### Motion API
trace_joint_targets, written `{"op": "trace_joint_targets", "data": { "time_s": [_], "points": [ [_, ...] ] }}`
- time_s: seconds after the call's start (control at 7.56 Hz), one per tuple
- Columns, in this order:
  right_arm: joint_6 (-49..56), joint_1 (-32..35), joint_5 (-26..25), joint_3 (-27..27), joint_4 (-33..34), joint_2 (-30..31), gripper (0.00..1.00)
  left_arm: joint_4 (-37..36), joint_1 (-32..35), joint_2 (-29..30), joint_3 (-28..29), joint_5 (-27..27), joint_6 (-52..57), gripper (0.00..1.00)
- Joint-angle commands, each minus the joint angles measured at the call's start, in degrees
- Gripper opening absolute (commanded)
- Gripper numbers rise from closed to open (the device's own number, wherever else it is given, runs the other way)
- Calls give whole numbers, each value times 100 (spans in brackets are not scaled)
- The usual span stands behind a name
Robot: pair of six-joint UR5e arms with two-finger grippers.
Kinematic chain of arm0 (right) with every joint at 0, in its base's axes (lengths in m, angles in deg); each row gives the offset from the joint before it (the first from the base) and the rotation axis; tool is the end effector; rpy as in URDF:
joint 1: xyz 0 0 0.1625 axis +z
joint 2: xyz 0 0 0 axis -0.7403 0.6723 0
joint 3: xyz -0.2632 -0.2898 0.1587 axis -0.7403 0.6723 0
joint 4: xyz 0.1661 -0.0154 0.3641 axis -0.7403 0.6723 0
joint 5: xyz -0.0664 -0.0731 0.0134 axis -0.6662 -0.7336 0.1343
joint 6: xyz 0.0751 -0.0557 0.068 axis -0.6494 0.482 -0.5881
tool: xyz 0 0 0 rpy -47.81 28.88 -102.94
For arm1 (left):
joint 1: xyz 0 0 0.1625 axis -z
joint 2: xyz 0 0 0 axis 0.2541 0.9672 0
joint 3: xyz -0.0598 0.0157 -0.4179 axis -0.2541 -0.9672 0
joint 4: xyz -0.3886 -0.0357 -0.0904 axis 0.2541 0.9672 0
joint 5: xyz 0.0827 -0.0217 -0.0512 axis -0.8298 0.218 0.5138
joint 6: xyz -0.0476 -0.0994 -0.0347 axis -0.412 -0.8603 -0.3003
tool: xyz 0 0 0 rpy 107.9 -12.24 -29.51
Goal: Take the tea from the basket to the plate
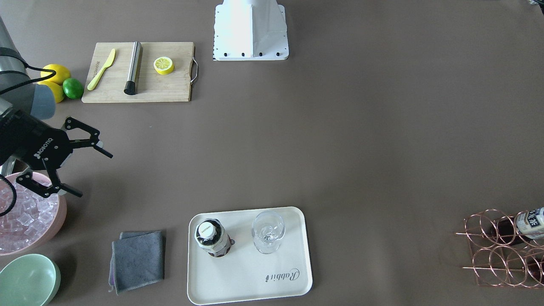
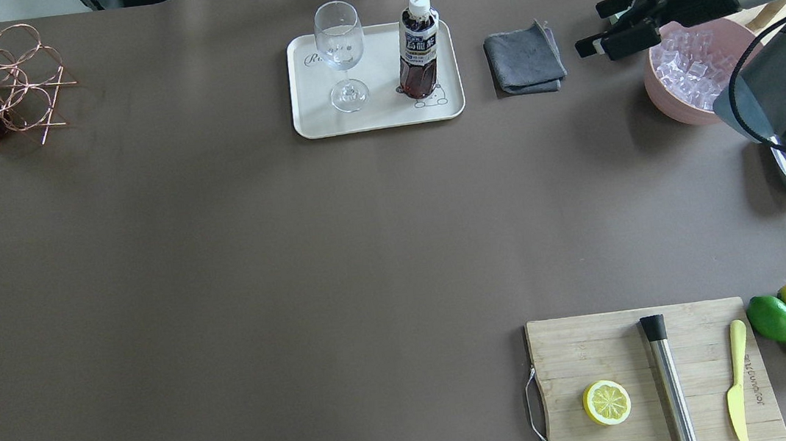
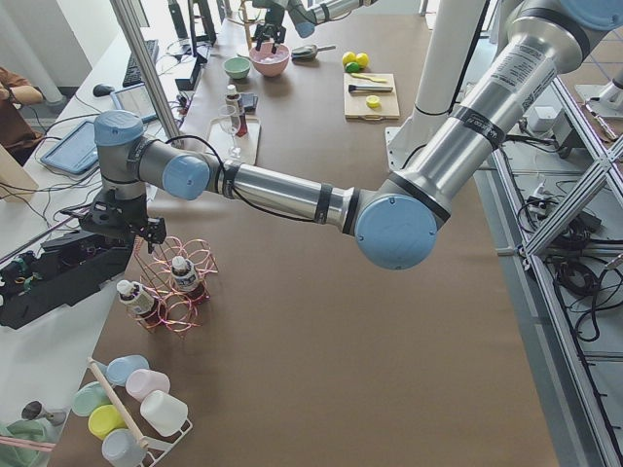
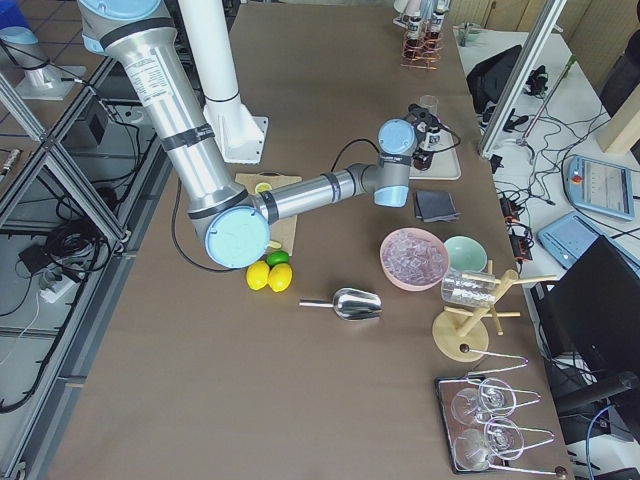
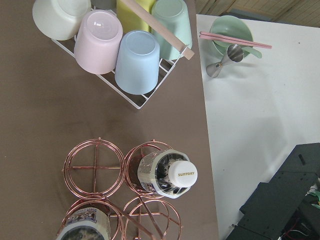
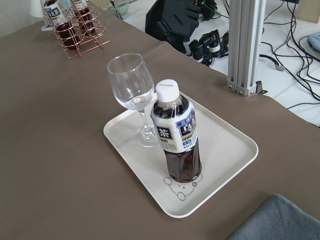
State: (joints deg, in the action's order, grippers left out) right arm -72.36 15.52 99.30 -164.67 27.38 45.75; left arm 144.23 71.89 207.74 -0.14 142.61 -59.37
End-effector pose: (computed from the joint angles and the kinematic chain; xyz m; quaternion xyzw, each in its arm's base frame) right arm -0.2326 -0.5744 0.3750 0.4110 -0.5417 -0.2483 0.6899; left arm -0.0276 -0.7486 0.4631 -0.1047 0.3151 -0.6889 0.6443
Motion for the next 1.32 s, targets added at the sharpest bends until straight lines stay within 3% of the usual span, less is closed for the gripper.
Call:
{"op": "trace_joint_targets", "data": {
  "time_s": [0.0,0.26,0.4,0.53,0.79,0.93,1.19],
  "points": [
    [29,622,719,-48,50,844,100,-380,40,-441,-1170,136,75,98],
    [29,982,1054,-161,181,1486,100,-406,31,-794,-1884,514,626,98],
    [38,958,1011,-693,713,2228,100,-398,31,-1065,-2270,523,1403,98],
    [151,958,967,-1229,1406,2732,100,-398,-21,-1398,-2605,532,2473,98],
    [1374,1237,967,-1436,2402,3638,100,-284,48,-2451,-3125,550,4941,98],
    [2192,1561,932,-1436,3093,3929,100,-301,205,-2535,-3118,715,5519,98],
    [3180,2291,897,-1463,5357,3854,100,-318,356,-2991,-2987,892,7379,98]
  ]
}}
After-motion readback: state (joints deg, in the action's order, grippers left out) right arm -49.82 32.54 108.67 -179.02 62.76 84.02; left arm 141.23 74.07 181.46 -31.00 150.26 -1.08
